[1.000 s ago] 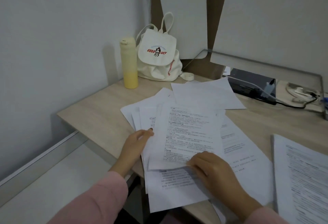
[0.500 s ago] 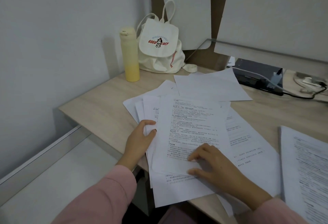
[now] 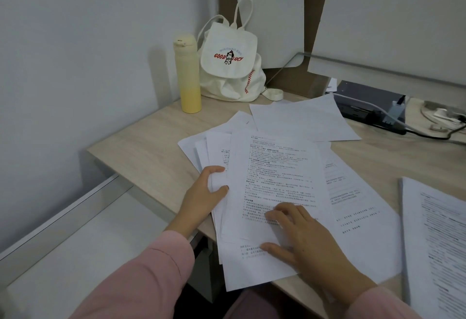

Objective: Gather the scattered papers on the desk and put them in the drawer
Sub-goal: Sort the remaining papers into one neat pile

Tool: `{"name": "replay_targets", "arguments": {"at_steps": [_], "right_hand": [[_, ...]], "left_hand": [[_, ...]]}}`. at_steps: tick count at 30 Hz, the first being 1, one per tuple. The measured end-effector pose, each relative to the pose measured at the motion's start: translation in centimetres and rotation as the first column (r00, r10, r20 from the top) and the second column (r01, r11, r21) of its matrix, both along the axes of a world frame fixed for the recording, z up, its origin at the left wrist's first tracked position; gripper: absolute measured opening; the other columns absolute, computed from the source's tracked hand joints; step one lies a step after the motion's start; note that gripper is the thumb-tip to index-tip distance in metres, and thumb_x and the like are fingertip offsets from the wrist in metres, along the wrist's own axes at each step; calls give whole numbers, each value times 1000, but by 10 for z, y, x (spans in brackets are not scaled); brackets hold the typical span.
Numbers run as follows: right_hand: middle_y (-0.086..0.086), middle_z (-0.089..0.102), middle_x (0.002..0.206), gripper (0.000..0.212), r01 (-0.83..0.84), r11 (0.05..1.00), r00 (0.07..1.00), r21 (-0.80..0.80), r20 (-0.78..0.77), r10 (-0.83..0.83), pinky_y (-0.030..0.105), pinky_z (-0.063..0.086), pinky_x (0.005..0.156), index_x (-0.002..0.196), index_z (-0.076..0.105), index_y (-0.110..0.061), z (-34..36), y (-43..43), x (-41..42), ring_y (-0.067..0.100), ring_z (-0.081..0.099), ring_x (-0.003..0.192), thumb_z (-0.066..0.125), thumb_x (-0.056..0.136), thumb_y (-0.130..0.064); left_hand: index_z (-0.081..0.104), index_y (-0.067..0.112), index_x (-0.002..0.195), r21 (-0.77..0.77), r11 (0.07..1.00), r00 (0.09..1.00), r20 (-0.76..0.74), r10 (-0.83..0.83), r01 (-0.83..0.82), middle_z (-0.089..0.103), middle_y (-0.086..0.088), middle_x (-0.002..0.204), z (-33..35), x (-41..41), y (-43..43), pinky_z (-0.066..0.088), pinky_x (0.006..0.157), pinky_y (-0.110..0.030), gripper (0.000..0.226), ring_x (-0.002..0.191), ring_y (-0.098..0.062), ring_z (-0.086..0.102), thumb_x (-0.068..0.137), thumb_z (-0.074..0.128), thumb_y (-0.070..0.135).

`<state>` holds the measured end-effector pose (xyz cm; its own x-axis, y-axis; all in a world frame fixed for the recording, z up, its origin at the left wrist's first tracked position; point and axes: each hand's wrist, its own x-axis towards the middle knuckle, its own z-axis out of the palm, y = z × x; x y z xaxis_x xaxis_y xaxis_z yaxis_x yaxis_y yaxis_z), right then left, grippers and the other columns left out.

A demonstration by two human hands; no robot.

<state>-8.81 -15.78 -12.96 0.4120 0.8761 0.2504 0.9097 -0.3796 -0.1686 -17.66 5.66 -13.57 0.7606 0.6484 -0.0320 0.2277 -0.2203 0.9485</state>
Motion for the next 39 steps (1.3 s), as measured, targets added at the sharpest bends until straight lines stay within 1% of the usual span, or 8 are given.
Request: {"name": "replay_targets", "arguments": {"at_steps": [8,14,21,25,28,31,35,39], "right_hand": [[-10,61,99,52,26,999,1000,-18,-10,-26,18,51,54,102,59,-27,4,5,-7,12,61,83,43,73,-67],[-1,65,104,75,165,986,986,22,32,-166,29,56,66,111,56,-20,3,15,-26,18,64,86,16,81,-75],[0,65,89,31,257,965,966,48,-7,-257,28,45,55,116,53,-19,11,24,-28,22,64,75,40,89,-25],[-3,54,84,30,596,755,697,275,-644,-316,22,35,74,117,54,-8,35,11,-12,14,52,77,34,100,-22],[-13,52,106,29,705,591,592,391,-783,-188,12,29,91,122,51,-17,47,5,-12,5,48,103,33,100,-22],[-26,48,101,24,623,661,632,418,-767,-110,-4,26,82,116,47,-33,47,4,-19,-11,45,99,36,99,-20],[-12,53,127,34,399,888,749,228,-640,-172,13,29,98,130,47,-29,31,8,-26,7,46,123,36,98,-28],[-7,17,156,54,241,969,876,-49,-419,-239,17,0,111,139,32,-40,10,13,-33,8,11,144,12,92,-57]], "left_hand": [[42,40,119,36,998,996,-70,-55,58,52,15,115,6,-4,-4,38,72,-11,49,105,-8,50,80,70,28],[42,39,123,50,998,994,-105,-24,29,51,22,104,14,-4,-13,36,66,-11,59,97,-5,50,73,73,43],[43,40,118,149,989,992,-130,11,9,51,24,98,11,-3,-17,41,68,-14,52,93,-8,54,74,70,48],[41,38,123,124,992,995,-100,-9,21,54,14,110,7,-4,-11,44,71,-18,46,96,-9,54,84,63,31],[41,36,127,101,995,995,-101,-12,22,55,11,110,7,-3,-9,46,77,-25,47,98,-13,55,86,60,25],[40,35,128,69,997,996,-89,-13,20,55,9,112,7,-3,-8,46,80,-27,47,98,-14,55,87,58,22],[40,36,128,59,998,997,-76,-4,8,53,9,113,6,-3,-8,44,71,-23,45,94,-12,55,88,55,19],[39,37,129,4,1000,998,-52,25,-24,56,5,111,6,-3,-7,40,65,-21,40,81,-6,53,93,44,20]]}}
